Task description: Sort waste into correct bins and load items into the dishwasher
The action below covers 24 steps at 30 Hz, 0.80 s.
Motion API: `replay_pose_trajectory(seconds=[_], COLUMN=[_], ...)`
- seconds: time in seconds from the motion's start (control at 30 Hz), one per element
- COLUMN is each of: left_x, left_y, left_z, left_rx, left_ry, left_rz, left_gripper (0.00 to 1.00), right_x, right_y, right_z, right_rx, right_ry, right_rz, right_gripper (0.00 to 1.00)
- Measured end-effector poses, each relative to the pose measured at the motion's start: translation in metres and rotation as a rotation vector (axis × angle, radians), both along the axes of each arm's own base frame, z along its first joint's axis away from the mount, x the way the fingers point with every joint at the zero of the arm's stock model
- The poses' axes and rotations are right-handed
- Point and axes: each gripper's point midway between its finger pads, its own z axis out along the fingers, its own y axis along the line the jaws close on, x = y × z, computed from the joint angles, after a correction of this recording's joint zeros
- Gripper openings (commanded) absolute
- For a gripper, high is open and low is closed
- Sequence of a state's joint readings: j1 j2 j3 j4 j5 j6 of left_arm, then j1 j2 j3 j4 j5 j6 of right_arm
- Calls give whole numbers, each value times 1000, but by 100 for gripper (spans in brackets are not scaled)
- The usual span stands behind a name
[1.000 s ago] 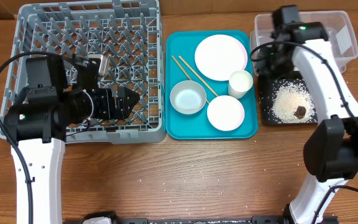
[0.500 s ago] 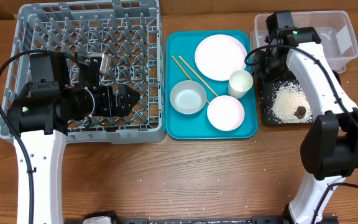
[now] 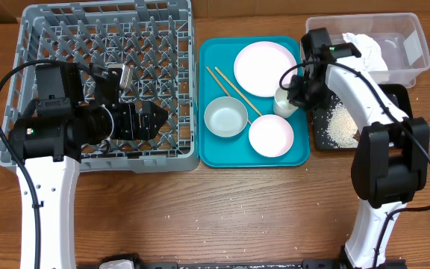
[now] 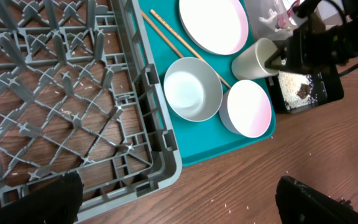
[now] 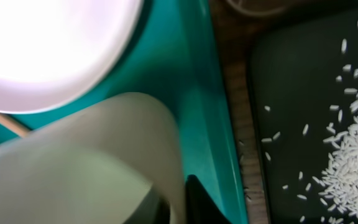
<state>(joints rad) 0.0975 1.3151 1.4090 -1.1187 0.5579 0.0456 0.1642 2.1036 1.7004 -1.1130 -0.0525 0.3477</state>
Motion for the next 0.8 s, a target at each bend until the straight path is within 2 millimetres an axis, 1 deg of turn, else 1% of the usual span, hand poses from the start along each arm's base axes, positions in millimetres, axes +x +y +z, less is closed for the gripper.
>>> replay_pose_trajectory(seconds=[0.17, 0.23, 0.3, 0.37, 0.43, 0.47, 0.5, 0.57, 0.6, 0.63, 0.7, 0.77, 0.8], left_x=[0, 1, 1, 1, 3, 4, 5, 9, 11, 17, 23, 29, 31], left_y=[0, 0, 0, -3, -10, -17, -23, -38, -45, -51, -58, -64, -67], left_z=[0, 1, 1, 1, -1, -3, -4, -4, -6, -11, -17, -20, -20], left_rx=[0, -1, -5, -25, -72, -124, -167, -288, -352, -443, -552, -661, -718], left_ry=[-1, -4, -1, 5, 26, 47, 62, 91, 110, 144, 186, 222, 236], left_rz=[0, 2, 8, 0, -24, -51, -77, -149, -181, -217, -251, -275, -285], left_gripper=[100, 100, 100, 100, 100, 100, 100, 100, 100, 100, 100, 100, 100], right_x=[-3, -8, -9, -9, -6, -3, 0, 5, 8, 5, 2, -2, -5], right_y=[-1, -1, 0, 7, 23, 31, 38, 60, 79, 96, 132, 151, 165], right_z=[-2, 0, 9, 31, 73, 96, 113, 155, 178, 191, 202, 201, 198], right_rx=[-2, -5, 6, 54, 155, 212, 249, 359, 433, 490, 611, 683, 739], right_ry=[11, 32, 33, -11, -113, -176, -222, -347, -415, -441, -476, -472, -476], right_rz=[0, 1, 1, 6, 25, 40, 55, 109, 153, 192, 269, 307, 337], right_gripper=[4, 4, 4, 4, 4, 4, 4, 4, 4, 4, 4, 4, 4])
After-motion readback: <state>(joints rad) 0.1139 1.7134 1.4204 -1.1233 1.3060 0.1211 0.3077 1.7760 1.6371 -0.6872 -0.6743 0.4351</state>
